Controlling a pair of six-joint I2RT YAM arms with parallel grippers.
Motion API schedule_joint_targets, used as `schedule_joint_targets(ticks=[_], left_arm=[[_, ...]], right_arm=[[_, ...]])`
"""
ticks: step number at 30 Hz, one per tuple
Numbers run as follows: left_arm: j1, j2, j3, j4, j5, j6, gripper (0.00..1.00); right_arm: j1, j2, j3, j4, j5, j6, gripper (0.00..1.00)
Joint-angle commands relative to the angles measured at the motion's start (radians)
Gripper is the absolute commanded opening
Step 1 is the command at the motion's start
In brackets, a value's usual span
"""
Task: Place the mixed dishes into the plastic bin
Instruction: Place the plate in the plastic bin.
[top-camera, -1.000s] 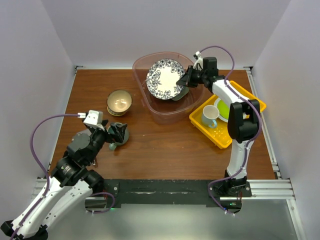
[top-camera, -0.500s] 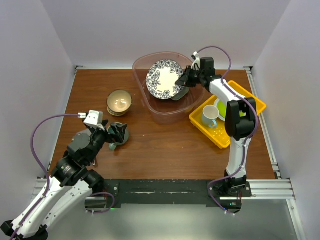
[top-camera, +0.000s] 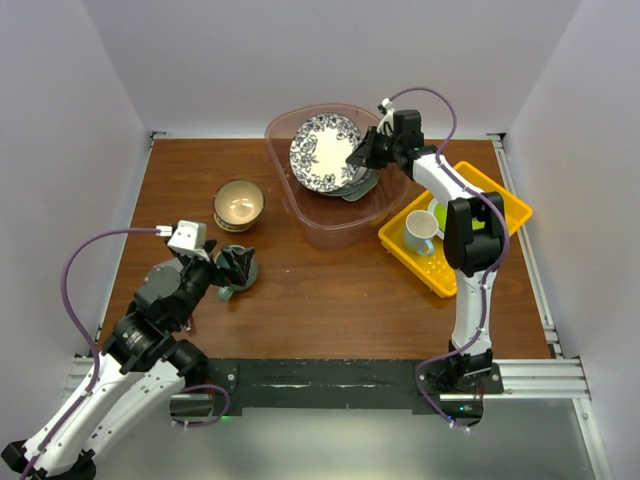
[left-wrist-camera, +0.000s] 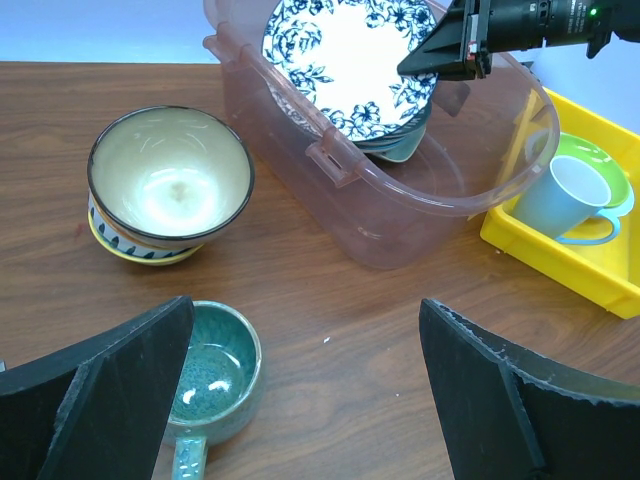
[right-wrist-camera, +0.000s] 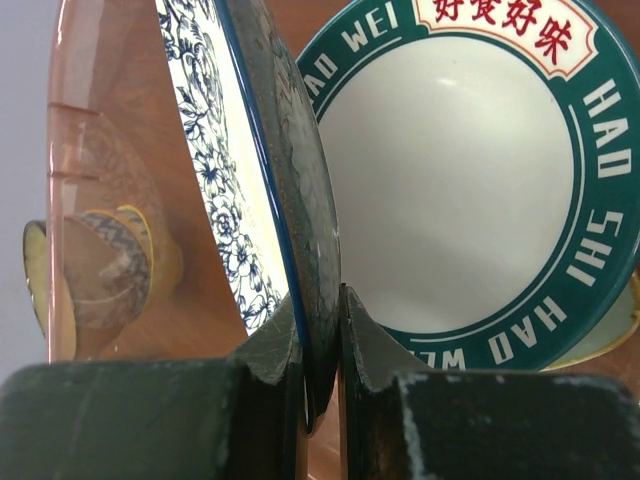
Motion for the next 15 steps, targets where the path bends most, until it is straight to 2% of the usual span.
schedule_joint_targets(ticks=[1,15], left_arm=[[-0.003,0.009,0.000,0.045,-0.015,0.026,1.00],[-0.003,0.009,0.000,0.047,-0.018,0.027,1.00]], right_arm=[[-0.012,-0.022,0.058,0.066,0.064,0.012,0.00],[-0.054,-0.019,0.008,0.169,-0.103,0.233,0.00]])
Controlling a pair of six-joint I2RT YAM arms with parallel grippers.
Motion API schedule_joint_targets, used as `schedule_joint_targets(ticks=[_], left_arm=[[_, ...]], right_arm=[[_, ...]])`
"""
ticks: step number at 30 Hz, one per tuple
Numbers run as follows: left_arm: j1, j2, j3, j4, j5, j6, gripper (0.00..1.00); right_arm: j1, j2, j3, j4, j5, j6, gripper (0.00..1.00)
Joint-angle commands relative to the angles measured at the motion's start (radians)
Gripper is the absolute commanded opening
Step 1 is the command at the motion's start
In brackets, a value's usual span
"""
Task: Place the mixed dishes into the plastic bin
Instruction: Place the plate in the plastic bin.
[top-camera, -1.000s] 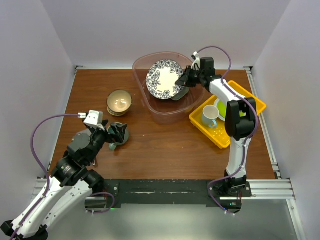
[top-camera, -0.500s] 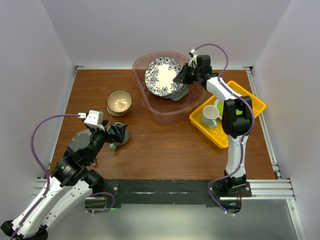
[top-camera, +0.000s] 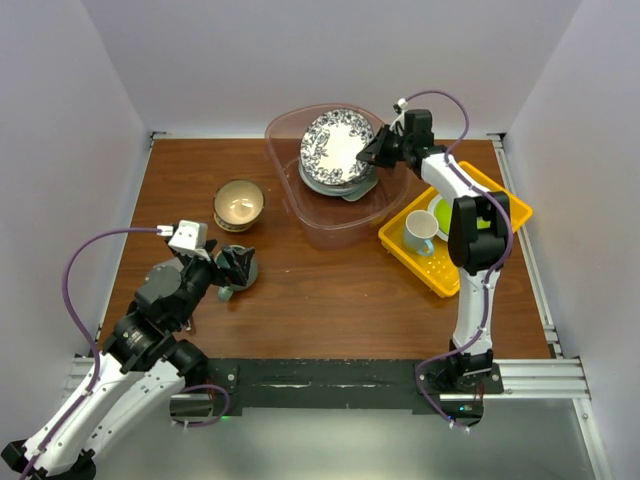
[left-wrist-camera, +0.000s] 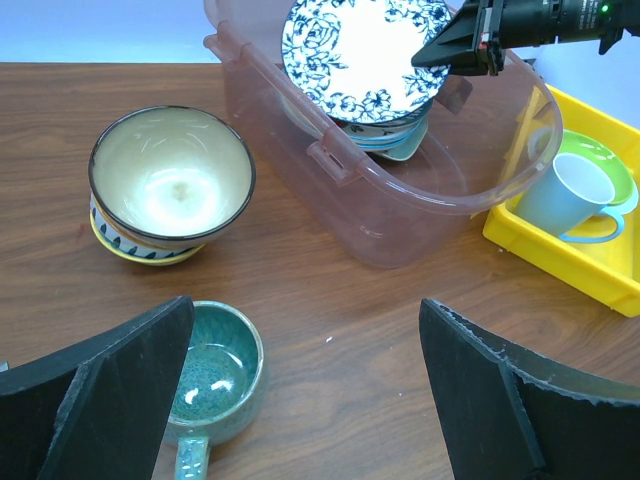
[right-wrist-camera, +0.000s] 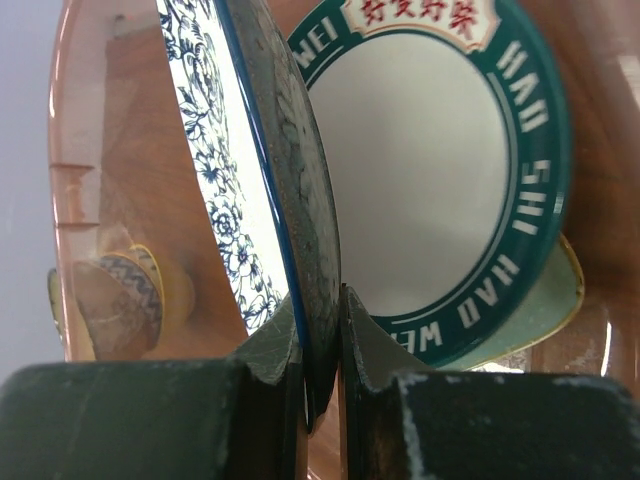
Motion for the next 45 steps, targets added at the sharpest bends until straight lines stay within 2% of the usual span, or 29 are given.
schedule_joint_targets(ticks=[1,8,15,23,33,40,45], left_arm=[[-0.004,0.005,-0.001,0.046,-0.018,0.020,1.00],[-0.003,0.008,-0.001,0.046,-0.018,0.020,1.00],[-0.003,0.008,-0.001,0.046,-0.019,0.020,1.00],[-0.003,0.008,0.000,0.046,-0.019,0.020,1.00],[-0.003,0.003,0.000,0.043,-0.021,0.020,1.00],[-0.003,0.000,0.000,0.045,-0.022,0.020,1.00],[-0.004,0.000,0.000,0.045,-0.022,0.020,1.00]], right_arm=[[-0.013,-0.024,0.010,0.187,-0.123,0.133,0.00],[-0.034,-0.036,0.006,0.210,-0.127,0.187,0.00],[-0.040,-0.024,0.016,0.167,-0.035,0.147,0.01],[-0.040,-0.002,0.033,0.098,0.059,0.093,0.10],[-0.040,0.009,0.038,0.073,0.119,0.057,0.15],[-0.040,0.007,0.050,0.053,0.130,0.037,0.27],[-0.040,-0.004,0.058,0.033,0.148,-0.005,0.42]])
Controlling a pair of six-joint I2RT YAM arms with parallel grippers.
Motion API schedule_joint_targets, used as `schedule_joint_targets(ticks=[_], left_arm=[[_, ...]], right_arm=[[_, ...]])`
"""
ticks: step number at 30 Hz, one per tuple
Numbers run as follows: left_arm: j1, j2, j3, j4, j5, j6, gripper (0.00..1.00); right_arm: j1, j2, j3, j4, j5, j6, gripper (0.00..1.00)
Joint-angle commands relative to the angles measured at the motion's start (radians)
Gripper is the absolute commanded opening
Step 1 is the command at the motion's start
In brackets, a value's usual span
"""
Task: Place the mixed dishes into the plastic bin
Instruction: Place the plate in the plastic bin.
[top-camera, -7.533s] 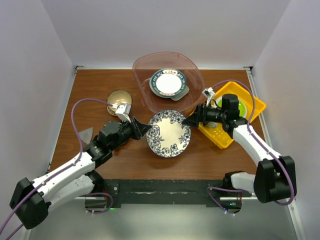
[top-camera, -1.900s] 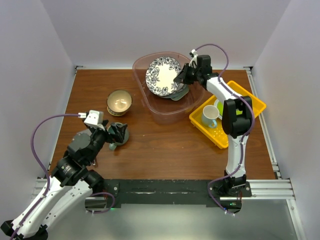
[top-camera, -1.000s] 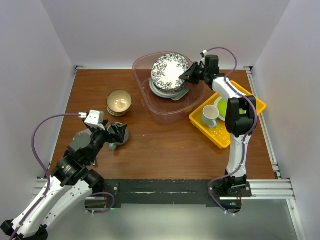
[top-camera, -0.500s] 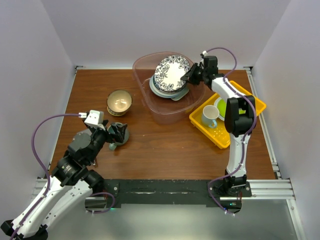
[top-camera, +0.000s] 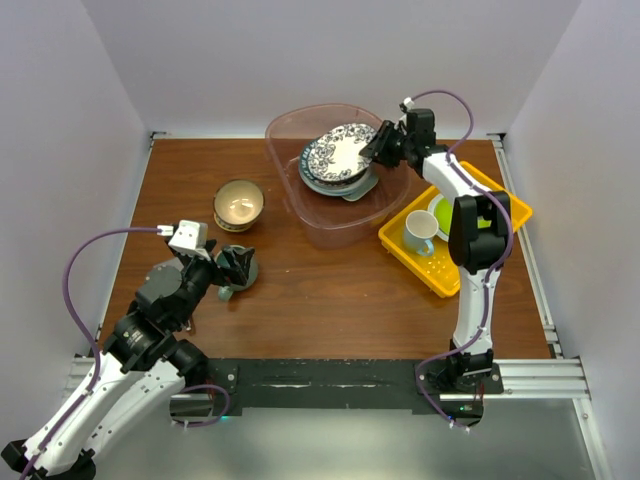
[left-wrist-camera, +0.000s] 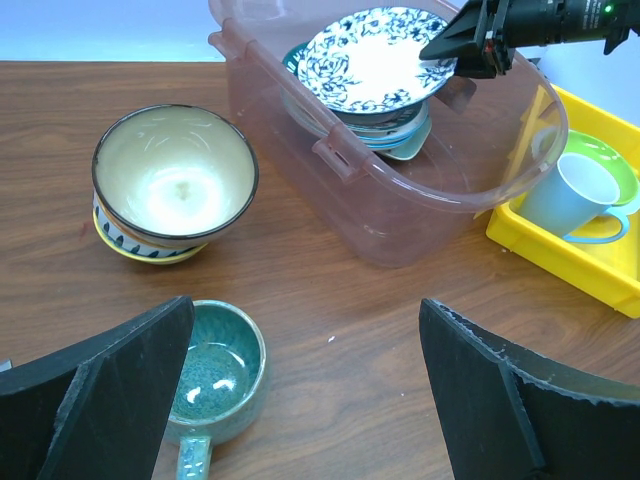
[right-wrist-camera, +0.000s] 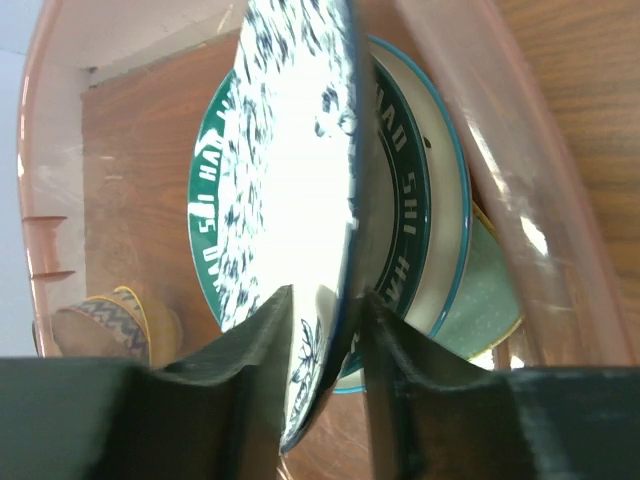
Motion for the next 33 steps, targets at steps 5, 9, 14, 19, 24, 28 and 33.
schedule_joint_targets(ticks=[5,9,14,19,24,28,33], left_arm=[[-0.003,-0.007,0.001,0.046,-0.013,0.020,1.00],[-0.003,-0.013,0.001,0.046,-0.011,0.020,1.00],[-0.004,-0.025,0.000,0.049,-0.006,0.022,1.00],[-0.003,-0.038,-0.002,0.052,-0.002,0.022,1.00],[-0.003,-0.044,-0.002,0.052,0.001,0.023,1.00],[-0.003,-0.050,-0.002,0.054,0.003,0.023,1.00],[-0.003,-0.056,-0.002,0.054,0.003,0.025,1.00]], right_arm=[[-0.019,-0.047,0.053,-0.006,0.072,-0.107,0.52],[-0.019,-0.084,0.055,-0.045,0.097,-0.169,0.60],[-0.018,-0.125,0.047,-0.095,0.120,-0.253,0.70],[-0.016,-0.168,0.030,-0.138,0.121,-0.312,0.76],[-0.018,-0.190,0.032,-0.184,0.111,-0.381,0.80],[-0.018,-0.190,0.057,-0.256,0.088,-0.425,0.82],[-0.016,-0.248,0.026,-0.266,0.036,-0.467,0.84]])
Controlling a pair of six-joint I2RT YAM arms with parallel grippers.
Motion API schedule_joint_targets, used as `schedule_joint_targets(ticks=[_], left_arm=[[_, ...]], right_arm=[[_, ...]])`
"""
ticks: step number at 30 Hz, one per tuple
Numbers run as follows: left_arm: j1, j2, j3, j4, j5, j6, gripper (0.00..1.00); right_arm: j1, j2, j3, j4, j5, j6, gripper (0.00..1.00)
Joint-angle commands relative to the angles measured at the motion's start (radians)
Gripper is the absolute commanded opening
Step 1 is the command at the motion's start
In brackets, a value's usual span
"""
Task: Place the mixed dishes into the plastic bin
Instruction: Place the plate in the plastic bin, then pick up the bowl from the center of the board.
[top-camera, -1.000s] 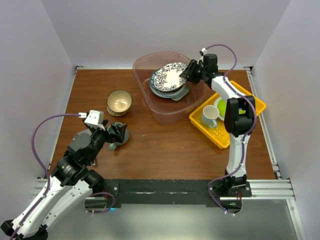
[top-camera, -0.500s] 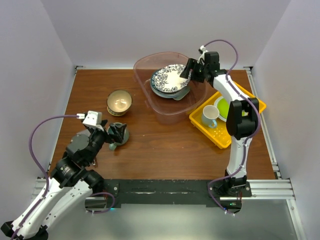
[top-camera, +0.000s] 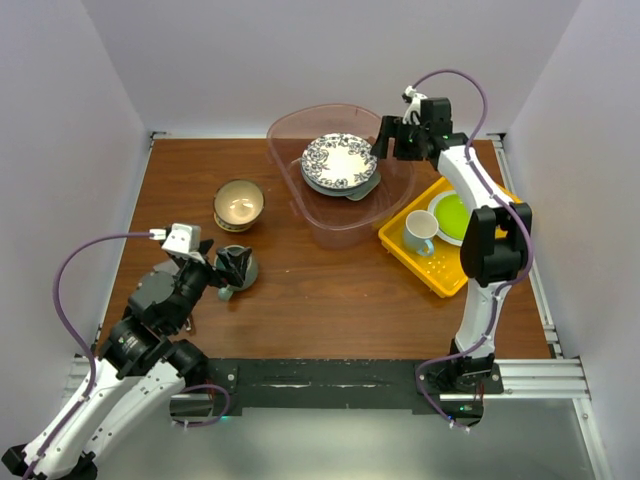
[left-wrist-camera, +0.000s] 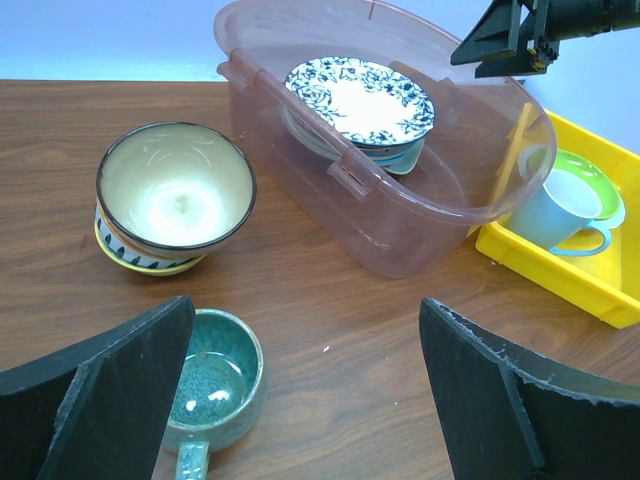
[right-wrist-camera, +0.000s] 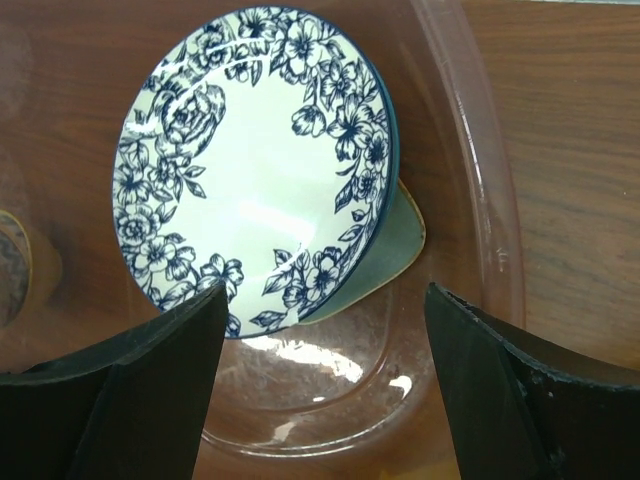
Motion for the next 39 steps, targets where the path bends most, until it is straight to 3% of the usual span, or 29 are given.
schedule_joint_targets(ticks=[1,9,17,30,39], left_arm=[[-0.003,-0.014,-0.002,0.052,0.001,0.024,1.00],[-0.003,-0.020,-0.003,0.052,0.001,0.026,1.00],[-0.004,-0.026,-0.005,0.050,-0.003,0.024,1.00],[-0.003,-0.032,-0.005,0.050,-0.014,0.024,1.00],[-0.003,-0.028,-0.006,0.049,-0.029,0.024,1.00]], right_arm=[[0.003,-0.106,0.001,-0.035,-0.051,-0.089,0.84],[0.003,-0.270,-0.097,-0.083,-0.160,-0.222,0.86],[0.002,-0.513,-0.304,-0.064,-0.223,-0.374,0.92],[0.002,-0.848,-0.600,0.072,-0.368,-0.391,0.96],[-0.010,-0.949,-0.764,0.126,-0.506,-0.419,0.98]])
